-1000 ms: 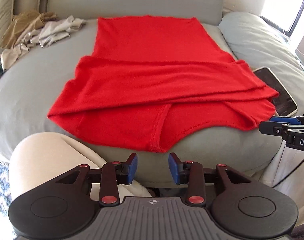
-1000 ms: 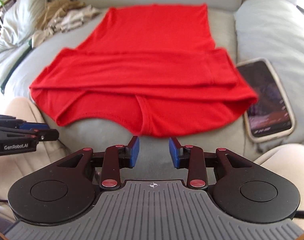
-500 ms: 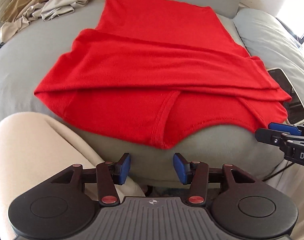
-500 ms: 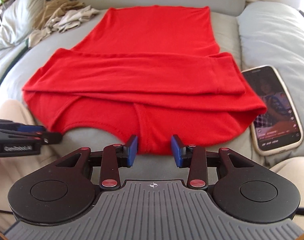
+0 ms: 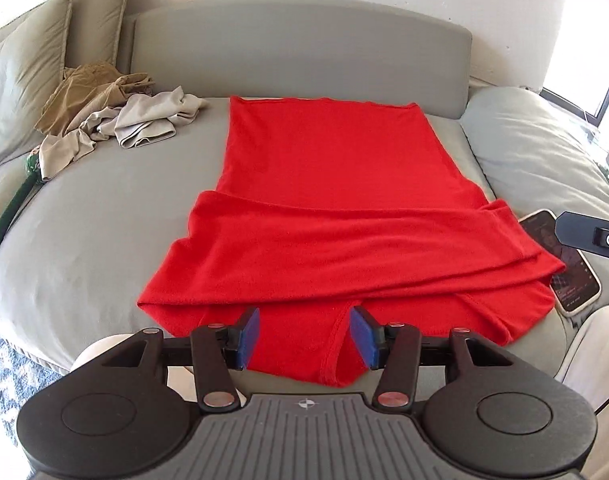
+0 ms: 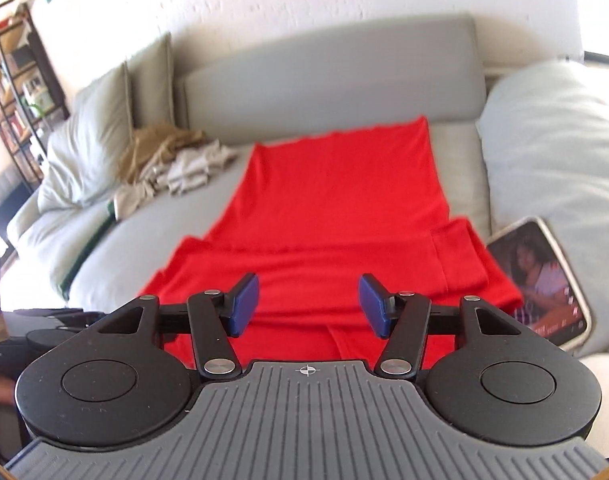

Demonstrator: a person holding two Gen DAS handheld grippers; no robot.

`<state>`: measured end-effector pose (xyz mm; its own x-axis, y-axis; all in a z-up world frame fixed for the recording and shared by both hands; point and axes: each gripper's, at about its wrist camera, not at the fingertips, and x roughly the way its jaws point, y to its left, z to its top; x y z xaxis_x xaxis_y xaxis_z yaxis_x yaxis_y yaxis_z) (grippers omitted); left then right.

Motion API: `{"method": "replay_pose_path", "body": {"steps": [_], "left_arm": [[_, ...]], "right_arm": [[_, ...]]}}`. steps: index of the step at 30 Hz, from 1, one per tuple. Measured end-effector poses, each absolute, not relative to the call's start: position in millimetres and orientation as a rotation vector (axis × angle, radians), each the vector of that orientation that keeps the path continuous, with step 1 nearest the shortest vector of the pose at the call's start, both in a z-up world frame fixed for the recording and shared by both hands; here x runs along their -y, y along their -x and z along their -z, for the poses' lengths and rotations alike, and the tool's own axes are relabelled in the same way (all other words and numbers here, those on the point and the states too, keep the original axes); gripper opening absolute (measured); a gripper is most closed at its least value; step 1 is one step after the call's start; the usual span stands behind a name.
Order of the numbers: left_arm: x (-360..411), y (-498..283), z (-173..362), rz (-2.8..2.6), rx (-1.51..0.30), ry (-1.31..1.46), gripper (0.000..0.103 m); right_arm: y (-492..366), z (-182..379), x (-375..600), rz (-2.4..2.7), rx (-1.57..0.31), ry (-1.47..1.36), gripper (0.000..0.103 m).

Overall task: Fold clothes
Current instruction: 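Move both grippers to the red shirt hem and close them on it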

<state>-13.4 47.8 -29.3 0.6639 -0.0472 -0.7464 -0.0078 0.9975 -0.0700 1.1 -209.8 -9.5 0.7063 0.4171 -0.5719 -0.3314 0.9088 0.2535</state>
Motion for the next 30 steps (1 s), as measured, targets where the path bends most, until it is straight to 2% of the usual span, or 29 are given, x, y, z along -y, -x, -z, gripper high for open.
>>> {"method": "replay_pose_path", "body": {"steps": [3, 5, 8, 11, 15, 18, 20, 23, 28, 30], "left_arm": [[-51.1, 13.2, 18.4, 0.020, -0.806, 0.086, 0.072], [-54.4, 9.7, 7.5, -0.002, -0.787, 0.061, 0.072], [-66.0, 2.2, -11.1, -0.023, -0.766, 0.057, 0.074], [-80.5, -9.3, -30.4, -0.028, -0.743, 0.085, 0.075], [-93.8, -28.5, -47.9, -0.043, -0.710, 0.124, 0.078], [-103.3, -51.4, -52.9, -0.047, -0.725, 0.167, 0.077], [-108.8, -65.9, -55.5, -0.032, -0.719, 0.183, 0.076], [-116.3, -96.1, -51.3, 0.000, -0.726, 0.175, 0.069], [-139.2, -161.8, -16.5, -0.037, -0.807, 0.222, 0.047], [-147.7, -189.2, 0.4, -0.053, -0.829, 0.220, 0.041]], "right_arm": [[-0.8, -4.9, 206.1, -0.428, -0.622, -0.109, 0.064], [-4.3, -19.5, 210.3, -0.411, -0.594, -0.108, 0.071], [-12.1, -48.8, 226.0, -0.361, -0.528, -0.141, 0.074], [-22.2, -82.9, 248.6, -0.298, -0.459, -0.198, 0.086], [-45.2, -114.7, 269.0, -0.235, -0.443, -0.235, 0.087], [-75.4, -121.0, 275.5, -0.200, -0.529, -0.260, 0.087], [-94.9, -120.6, 279.1, -0.204, -0.575, -0.286, 0.087], [-124.9, -113.8, 279.0, -0.214, -0.622, -0.289, 0.087], [-187.2, -77.2, 270.2, -0.203, -0.722, -0.283, 0.086], [-214.7, -55.0, 269.8, -0.208, -0.774, -0.305, 0.076]]}}
